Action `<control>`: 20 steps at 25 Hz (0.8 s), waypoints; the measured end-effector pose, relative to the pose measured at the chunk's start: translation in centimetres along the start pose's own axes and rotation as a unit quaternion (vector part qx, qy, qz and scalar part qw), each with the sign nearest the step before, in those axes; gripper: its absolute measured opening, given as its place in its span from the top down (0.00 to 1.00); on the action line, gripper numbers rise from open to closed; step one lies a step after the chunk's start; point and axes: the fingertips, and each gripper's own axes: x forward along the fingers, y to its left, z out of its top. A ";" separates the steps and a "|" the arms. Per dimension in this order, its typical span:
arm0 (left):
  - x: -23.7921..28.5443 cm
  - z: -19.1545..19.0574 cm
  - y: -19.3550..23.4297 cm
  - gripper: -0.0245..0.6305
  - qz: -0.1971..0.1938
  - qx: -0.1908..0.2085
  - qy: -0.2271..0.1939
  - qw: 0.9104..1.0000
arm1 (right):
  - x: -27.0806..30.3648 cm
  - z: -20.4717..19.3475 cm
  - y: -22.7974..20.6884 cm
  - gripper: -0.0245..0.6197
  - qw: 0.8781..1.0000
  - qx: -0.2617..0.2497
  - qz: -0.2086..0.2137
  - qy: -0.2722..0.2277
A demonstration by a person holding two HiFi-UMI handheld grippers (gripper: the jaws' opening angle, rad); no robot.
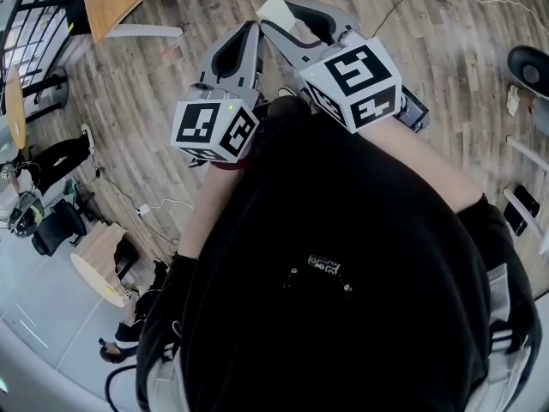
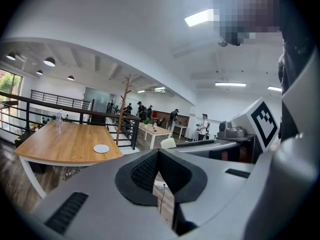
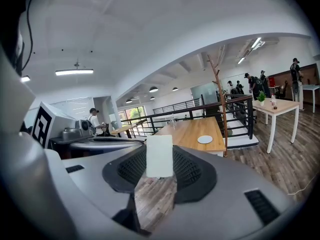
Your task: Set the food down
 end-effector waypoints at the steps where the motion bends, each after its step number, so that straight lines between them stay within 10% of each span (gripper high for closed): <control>1: 0.2 0.0 0.1 0.95 -0.001 -0.001 0.000 1.000 | 0.2 0.0 -0.2 0.70 1.000 0.000 0.000 0.001; 20: 5.0 4.7 11.1 0.95 -0.045 0.004 -0.021 0.999 | 10.9 5.1 -2.1 0.70 0.999 -0.018 -0.041 -0.003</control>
